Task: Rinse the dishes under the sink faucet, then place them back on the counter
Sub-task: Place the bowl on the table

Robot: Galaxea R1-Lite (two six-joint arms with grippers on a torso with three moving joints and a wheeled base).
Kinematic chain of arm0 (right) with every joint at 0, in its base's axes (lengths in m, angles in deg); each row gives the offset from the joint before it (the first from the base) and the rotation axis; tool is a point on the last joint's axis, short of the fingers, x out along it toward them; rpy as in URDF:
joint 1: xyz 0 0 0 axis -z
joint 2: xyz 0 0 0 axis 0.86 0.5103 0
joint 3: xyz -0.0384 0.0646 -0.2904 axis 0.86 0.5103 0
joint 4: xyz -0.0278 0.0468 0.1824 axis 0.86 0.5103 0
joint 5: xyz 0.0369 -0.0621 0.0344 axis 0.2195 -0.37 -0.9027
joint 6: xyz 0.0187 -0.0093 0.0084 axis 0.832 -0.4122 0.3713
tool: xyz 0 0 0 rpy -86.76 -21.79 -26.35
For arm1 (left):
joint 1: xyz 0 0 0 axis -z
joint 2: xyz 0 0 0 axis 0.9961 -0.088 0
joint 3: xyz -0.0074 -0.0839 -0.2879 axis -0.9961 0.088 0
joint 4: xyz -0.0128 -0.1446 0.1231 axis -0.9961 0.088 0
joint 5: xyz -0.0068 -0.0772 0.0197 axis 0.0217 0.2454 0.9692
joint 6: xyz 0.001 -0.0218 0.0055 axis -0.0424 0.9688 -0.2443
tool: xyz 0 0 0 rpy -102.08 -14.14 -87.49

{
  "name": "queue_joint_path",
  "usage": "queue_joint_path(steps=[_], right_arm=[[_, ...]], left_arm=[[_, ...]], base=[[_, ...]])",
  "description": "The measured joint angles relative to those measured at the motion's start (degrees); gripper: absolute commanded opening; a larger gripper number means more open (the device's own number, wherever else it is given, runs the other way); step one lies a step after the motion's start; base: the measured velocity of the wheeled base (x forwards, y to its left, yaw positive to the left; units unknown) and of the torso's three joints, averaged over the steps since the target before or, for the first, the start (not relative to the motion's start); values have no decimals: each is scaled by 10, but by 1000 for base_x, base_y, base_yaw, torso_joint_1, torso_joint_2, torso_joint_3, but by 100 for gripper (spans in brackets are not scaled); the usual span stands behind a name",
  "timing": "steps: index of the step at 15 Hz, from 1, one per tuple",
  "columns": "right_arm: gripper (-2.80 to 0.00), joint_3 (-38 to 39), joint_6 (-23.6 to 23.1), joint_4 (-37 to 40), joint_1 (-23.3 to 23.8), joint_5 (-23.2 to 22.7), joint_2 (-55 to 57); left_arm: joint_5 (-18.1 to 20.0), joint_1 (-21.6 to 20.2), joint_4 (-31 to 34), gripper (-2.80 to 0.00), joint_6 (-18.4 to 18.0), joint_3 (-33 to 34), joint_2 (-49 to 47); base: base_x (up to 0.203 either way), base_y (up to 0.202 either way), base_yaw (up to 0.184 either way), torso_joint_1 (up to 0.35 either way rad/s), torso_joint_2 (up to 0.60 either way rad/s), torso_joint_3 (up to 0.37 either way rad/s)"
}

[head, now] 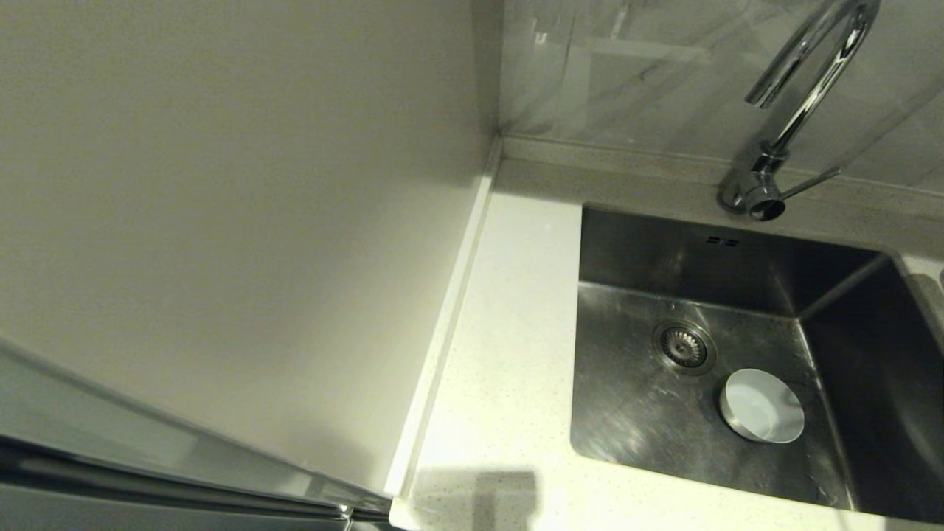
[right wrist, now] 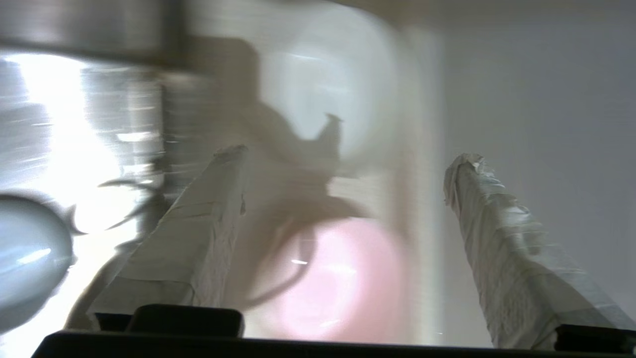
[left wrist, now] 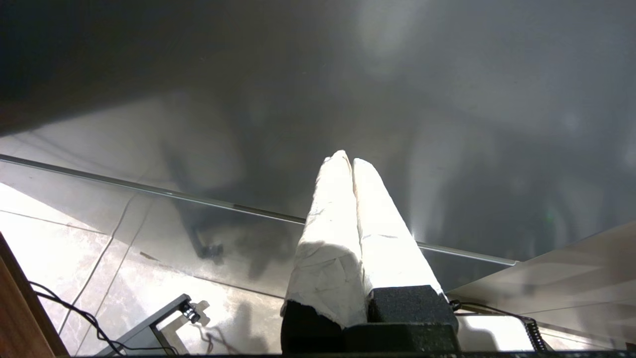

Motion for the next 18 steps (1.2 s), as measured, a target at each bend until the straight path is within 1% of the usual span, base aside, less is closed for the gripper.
queue_joint_path(steps=[2, 4, 5, 7, 8, 10, 11, 12, 14, 16, 18], right_arm=[[0, 49, 0, 0, -75, 4, -30], [0, 103, 0, 0, -157, 26, -57], [0, 123, 0, 0, -191, 50, -64], [0, 155, 7, 1, -252, 120, -66], [0, 166, 22, 1, -279, 153, -61], [0, 174, 84, 21, -330, 221, -39], [0, 168, 118, 51, -345, 244, -27], [0, 150, 153, 94, -355, 254, -13], [0, 94, 219, 195, -367, 257, 20], [0, 44, 278, 270, -376, 256, 60], [0, 7, 320, 302, -386, 252, 103]], left_arm=[[0, 0, 0, -280, 0, 0, 0], [0, 0, 0, -280, 0, 0, 0], [0, 0, 0, -280, 0, 0, 0], [0, 0, 0, -280, 0, 0, 0], [0, 0, 0, -280, 0, 0, 0], [0, 0, 0, -280, 0, 0, 0], [0, 0, 0, -280, 0, 0, 0], [0, 0, 0, -280, 0, 0, 0], [0, 0, 0, -280, 0, 0, 0], [0, 0, 0, -280, 0, 0, 0], [0, 0, 0, -280, 0, 0, 0]], base=[[0, 0, 0, 0, 0, 0], [0, 0, 0, 0, 0, 0], [0, 0, 0, 0, 0, 0], [0, 0, 0, 0, 0, 0], [0, 0, 0, 0, 0, 0], [0, 0, 0, 0, 0, 0], [0, 0, 0, 0, 0, 0], [0, 0, 0, 0, 0, 0], [0, 0, 0, 0, 0, 0], [0, 0, 0, 0, 0, 0], [0, 0, 0, 0, 0, 0]])
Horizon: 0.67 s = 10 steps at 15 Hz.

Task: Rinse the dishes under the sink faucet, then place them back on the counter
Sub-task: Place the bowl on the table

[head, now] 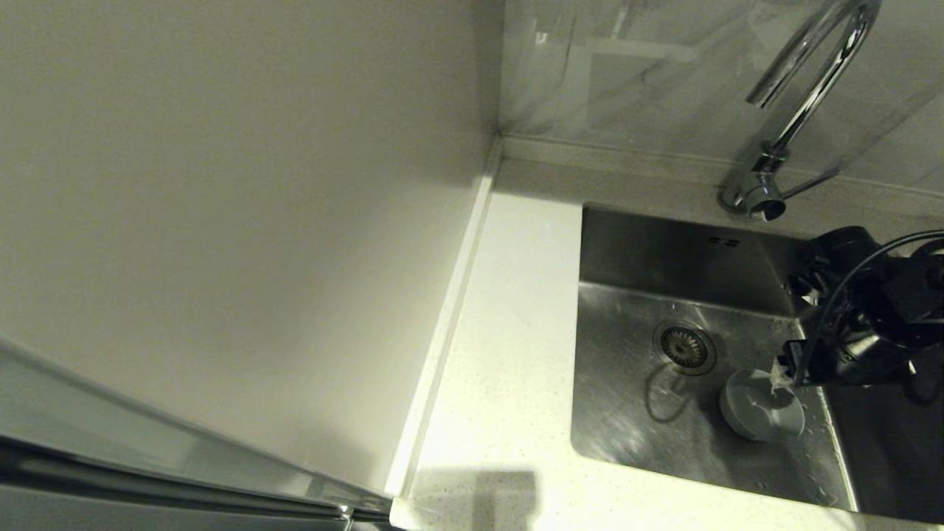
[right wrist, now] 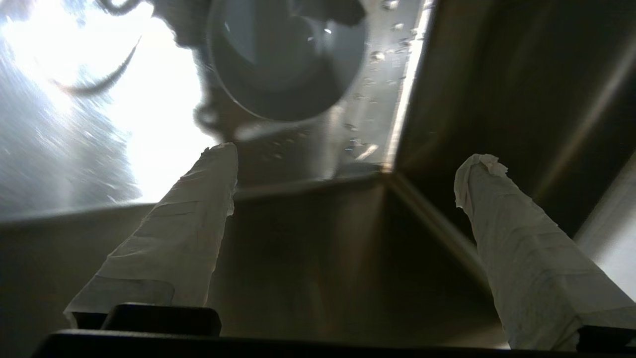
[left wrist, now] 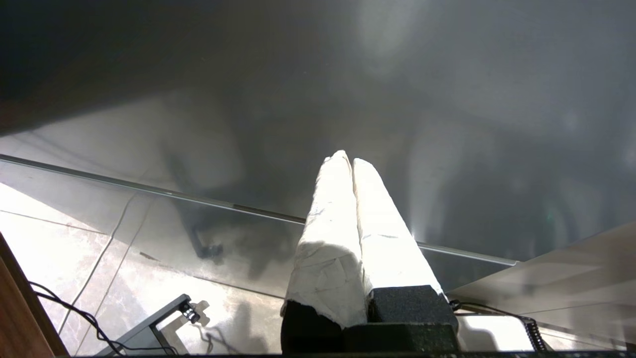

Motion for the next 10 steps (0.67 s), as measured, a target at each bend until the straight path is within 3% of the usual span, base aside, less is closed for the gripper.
queue_joint_path(steps=[5, 10], right_arm=[[0, -44, 85, 0, -47, -7, 91], [0, -81, 96, -71, -58, 0, 173]], left_arm=[[0, 0, 0, -280, 0, 0, 0], [0, 0, 0, -280, 0, 0, 0]], base=[[0, 0, 0, 0, 0, 0], [0, 0, 0, 0, 0, 0]])
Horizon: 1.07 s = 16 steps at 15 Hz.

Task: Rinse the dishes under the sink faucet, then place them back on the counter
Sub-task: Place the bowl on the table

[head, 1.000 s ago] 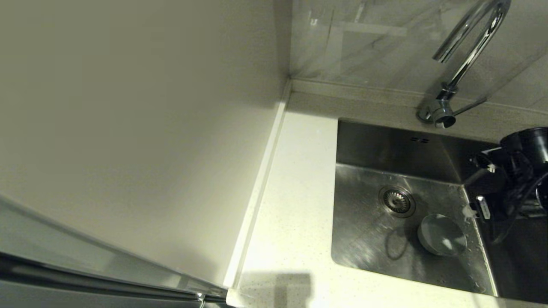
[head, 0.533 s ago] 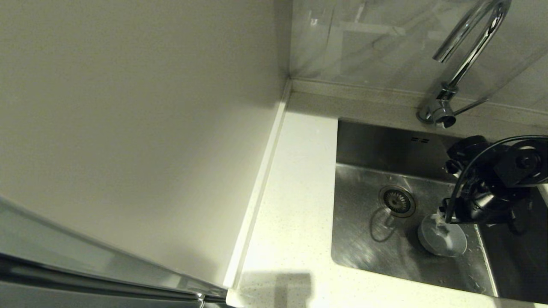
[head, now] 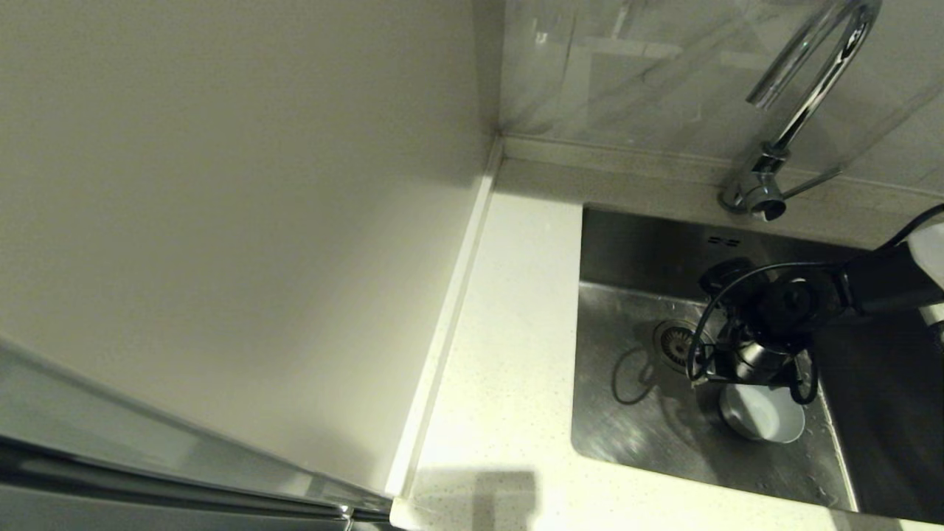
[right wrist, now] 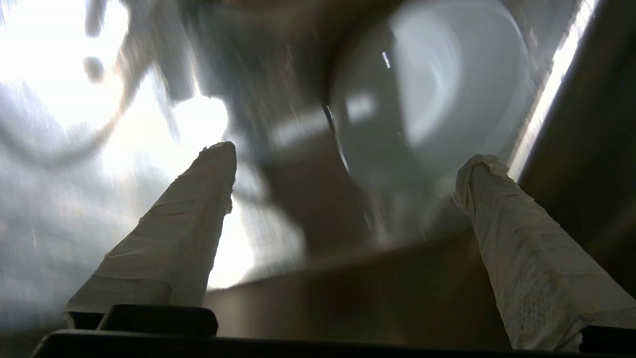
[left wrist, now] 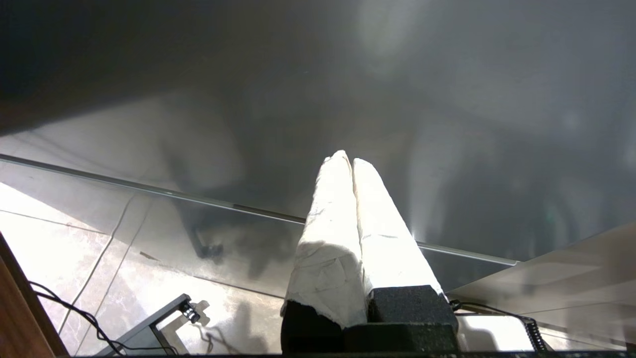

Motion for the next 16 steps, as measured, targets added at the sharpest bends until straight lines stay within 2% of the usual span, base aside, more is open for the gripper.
queue_joint_path(steps=[3, 6, 14, 15, 16], right_arm=[[0, -27, 0, -45, 1, 21, 56], [0, -58, 1, -57, 4, 63, 97], [0, -83, 1, -58, 38, 67, 138], [-280, -84, 1, -59, 41, 67, 140], [-280, -82, 0, -58, 42, 67, 143]], left_arm=[[0, 0, 0, -280, 0, 0, 0], [0, 0, 0, -280, 0, 0, 0], [0, 0, 0, -280, 0, 0, 0], [0, 0, 0, -280, 0, 0, 0], [0, 0, 0, -280, 0, 0, 0]], base=[[0, 0, 0, 0, 0, 0], [0, 0, 0, 0, 0, 0], [0, 0, 0, 0, 0, 0], [0, 0, 0, 0, 0, 0], [0, 0, 0, 0, 0, 0]])
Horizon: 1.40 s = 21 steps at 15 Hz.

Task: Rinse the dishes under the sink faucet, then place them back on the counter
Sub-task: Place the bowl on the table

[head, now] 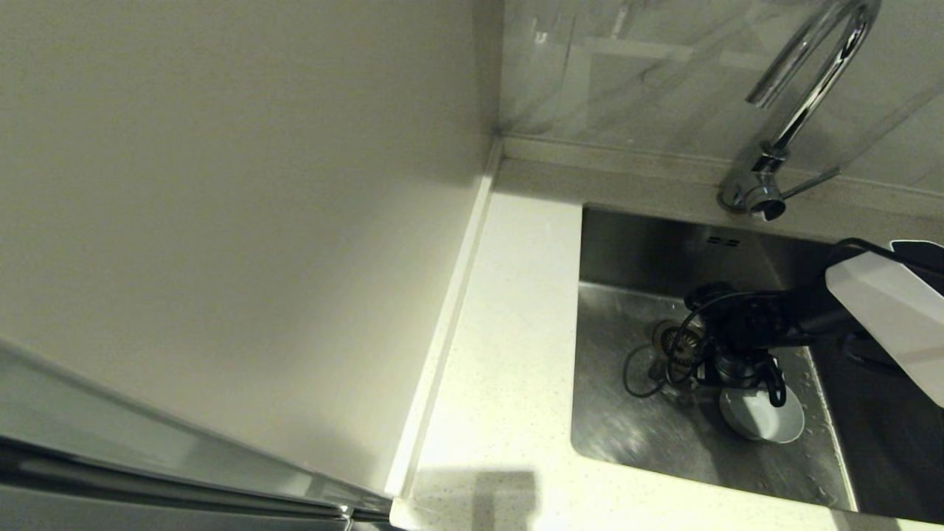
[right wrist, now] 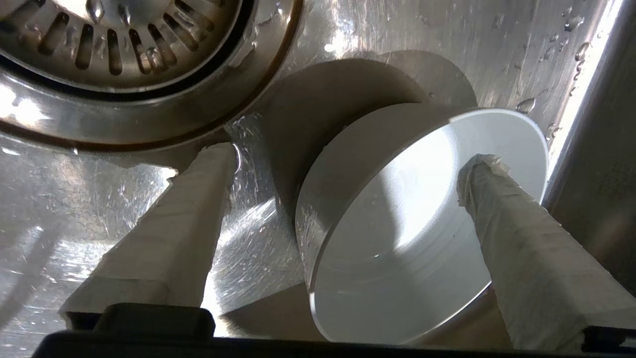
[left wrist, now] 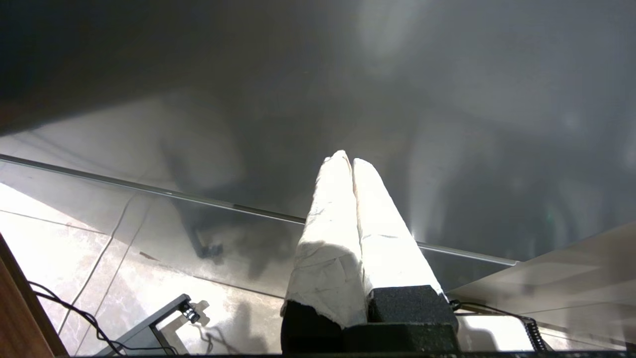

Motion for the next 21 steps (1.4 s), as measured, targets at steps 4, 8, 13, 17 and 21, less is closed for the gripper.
queue_joint_path(steps=[4, 8, 13, 17, 21], right_arm=[[-280, 19, -3, 1, 2, -1, 1], [-280, 36, -2, 2, 2, -2, -12], [-280, 74, -2, 4, 12, 0, -91], [-280, 166, -5, 8, 29, 0, -233], [-280, 304, -35, 14, 87, -8, -395]], left_arm=[[0, 0, 0, -280, 0, 0, 0], [0, 0, 0, -280, 0, 0, 0], [0, 0, 0, -280, 0, 0, 0], [0, 0, 0, -280, 0, 0, 0], [0, 0, 0, -280, 0, 0, 0]], base=[[0, 0, 0, 0, 0, 0], [0, 0, 0, 0, 0, 0], [0, 0, 0, 0, 0, 0], [0, 0, 0, 0, 0, 0], [0, 0, 0, 0, 0, 0]])
